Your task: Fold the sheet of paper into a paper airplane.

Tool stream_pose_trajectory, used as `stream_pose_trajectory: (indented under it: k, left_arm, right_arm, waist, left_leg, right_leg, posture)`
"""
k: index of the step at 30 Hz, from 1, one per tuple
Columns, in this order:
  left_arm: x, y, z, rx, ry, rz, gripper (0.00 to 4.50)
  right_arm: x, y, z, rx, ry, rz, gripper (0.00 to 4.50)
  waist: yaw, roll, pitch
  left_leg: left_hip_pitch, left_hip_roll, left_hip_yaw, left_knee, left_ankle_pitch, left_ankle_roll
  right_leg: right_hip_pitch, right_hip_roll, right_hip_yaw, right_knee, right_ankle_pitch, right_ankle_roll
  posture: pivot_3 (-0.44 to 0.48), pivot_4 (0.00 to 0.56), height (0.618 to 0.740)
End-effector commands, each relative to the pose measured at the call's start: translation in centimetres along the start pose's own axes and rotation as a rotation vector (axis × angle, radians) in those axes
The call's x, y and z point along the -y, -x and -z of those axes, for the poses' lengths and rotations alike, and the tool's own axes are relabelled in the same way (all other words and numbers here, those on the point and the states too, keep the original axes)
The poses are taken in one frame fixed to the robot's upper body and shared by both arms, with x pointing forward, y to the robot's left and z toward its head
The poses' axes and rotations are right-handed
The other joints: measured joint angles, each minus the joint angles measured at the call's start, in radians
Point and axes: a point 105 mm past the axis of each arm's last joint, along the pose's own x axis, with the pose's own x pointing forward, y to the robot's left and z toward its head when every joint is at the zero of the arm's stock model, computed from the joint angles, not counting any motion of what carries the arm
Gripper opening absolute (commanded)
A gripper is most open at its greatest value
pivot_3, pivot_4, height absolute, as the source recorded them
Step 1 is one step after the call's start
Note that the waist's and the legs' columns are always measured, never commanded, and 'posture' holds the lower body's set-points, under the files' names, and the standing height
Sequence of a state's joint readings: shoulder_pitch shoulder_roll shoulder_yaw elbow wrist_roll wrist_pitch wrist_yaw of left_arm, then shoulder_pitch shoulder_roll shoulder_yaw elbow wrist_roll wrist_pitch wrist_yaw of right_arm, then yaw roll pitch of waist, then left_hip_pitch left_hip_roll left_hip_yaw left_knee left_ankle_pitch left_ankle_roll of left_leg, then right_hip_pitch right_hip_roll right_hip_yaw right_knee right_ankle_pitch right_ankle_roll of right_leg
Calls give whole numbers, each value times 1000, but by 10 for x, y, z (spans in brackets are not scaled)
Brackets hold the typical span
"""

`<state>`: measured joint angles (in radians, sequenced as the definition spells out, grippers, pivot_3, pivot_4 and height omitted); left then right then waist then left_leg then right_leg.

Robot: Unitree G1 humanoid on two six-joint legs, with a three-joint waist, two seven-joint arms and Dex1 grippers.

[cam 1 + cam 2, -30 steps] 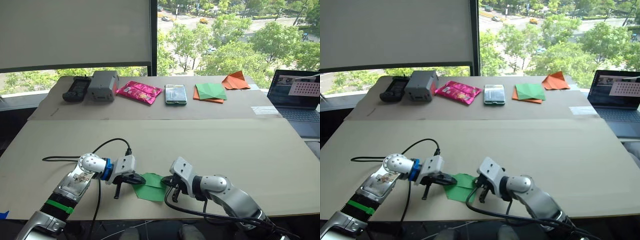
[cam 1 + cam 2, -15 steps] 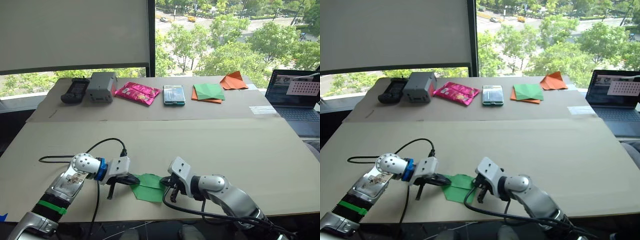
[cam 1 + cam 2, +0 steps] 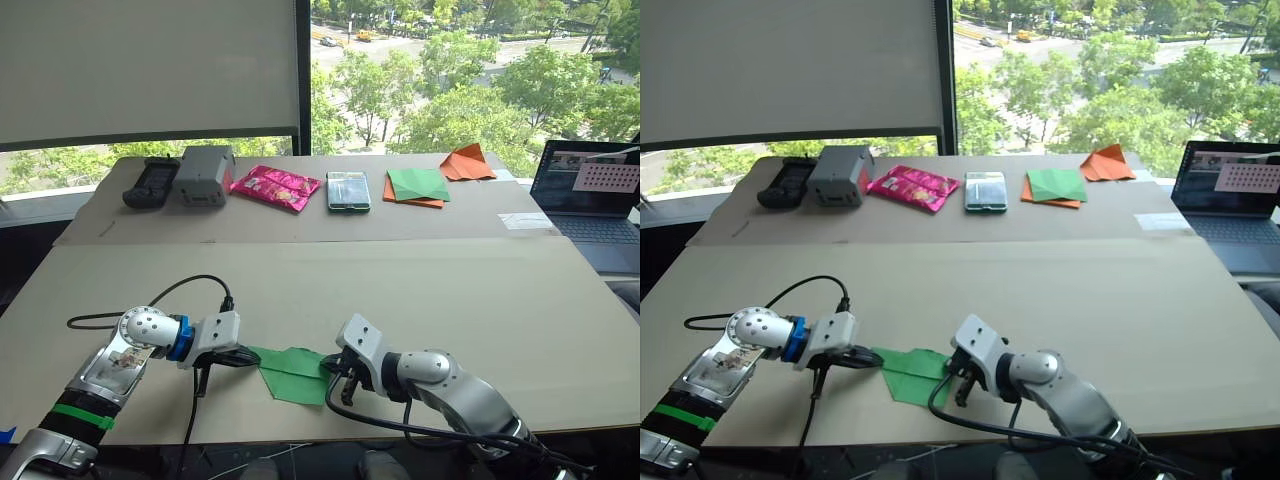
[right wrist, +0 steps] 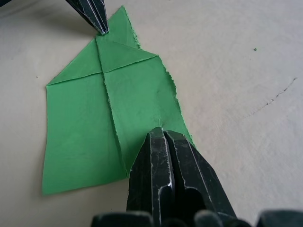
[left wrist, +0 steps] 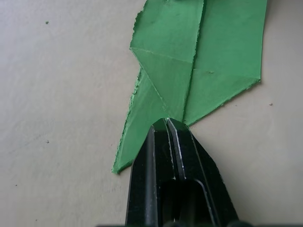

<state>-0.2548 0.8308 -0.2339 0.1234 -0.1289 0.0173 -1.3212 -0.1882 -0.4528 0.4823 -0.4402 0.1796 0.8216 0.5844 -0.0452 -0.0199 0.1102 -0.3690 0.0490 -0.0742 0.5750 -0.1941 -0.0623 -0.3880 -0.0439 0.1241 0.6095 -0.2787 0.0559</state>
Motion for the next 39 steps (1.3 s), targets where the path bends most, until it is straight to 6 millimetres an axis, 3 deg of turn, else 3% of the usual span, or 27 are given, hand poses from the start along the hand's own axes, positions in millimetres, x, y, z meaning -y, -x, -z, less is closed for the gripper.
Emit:
stream_pose_trajectory:
  k: [1, 7, 9, 15, 21, 27, 33, 39]
  left_arm:
    - [14, 0, 33, -113, 97, 34, 0]
    - [4, 2, 22, -58, 115, -8, 0]
    - [-1, 6, 12, -16, 129, -25, 0]
    - [-5, 42, -40, 269, 290, -69, 0]
    - [11, 52, -49, 333, 370, -90, 0]
    - [14, 48, -46, 335, 387, -114, 0]
    - [13, 45, -48, 356, 396, -111, 0]
    - [15, 43, -48, 365, 408, -92, 0]
  right_arm:
    - [0, -1, 32, -131, -78, 4, 62]
    - [0, 0, 24, -88, -64, -3, 62]
    - [0, 0, 14, -35, -51, -4, 62]
    - [2, 12, -29, 163, 4, 30, 62]
    - [4, 37, -65, 324, 44, 73, 62]
    - [8, 48, -64, 338, -10, 85, 1944]
    - [9, 37, -37, 276, -108, 42, 3994]
    - [11, 23, -24, 256, -164, 8, 3994]
  waist:
    - [0, 0, 0]
    - [0, 0, 0]
    - [0, 0, 1]
    - [-2, -7, 17]
    - [-1, -3, 24]
    - [3, -5, 27]
    - [2, -6, 27]
    - [-1, -5, 26]
  left_leg:
    - [0, 0, 0, 0, 0, 0]
    - [0, 0, 0, 0, 0, 0]
    - [0, 0, 0, 0, 0, 0]
    - [-3, 1, 0, 0, 0, 0]
    - [-3, 1, 0, -1, 3, 4]
    - [-3, 1, -1, -2, -2, -3]
    - [-3, 1, 0, -2, -2, -3]
    - [-3, 1, 0, -2, -2, -3]
  right_leg:
    - [0, 0, 0, 0, 0, 0]
    - [0, 0, 0, 0, 0, 0]
    - [0, 0, 0, 0, 0, 0]
    - [-3, 0, 0, 0, 0, 0]
    - [-2, 0, 0, -2, 0, 0]
    - [-3, 0, -1, -2, 0, 0]
    - [-3, 0, 0, -5, 0, 0]
    - [-3, 0, 0, -5, 0, 0]
  posture:
    - [0, 150, 740]
    - [0, 150, 740]
    - [0, 150, 740]
    - [0, 150, 740]
    - [0, 150, 740]
    - [0, 150, 740]
    - [0, 150, 740]
    - [0, 150, 740]
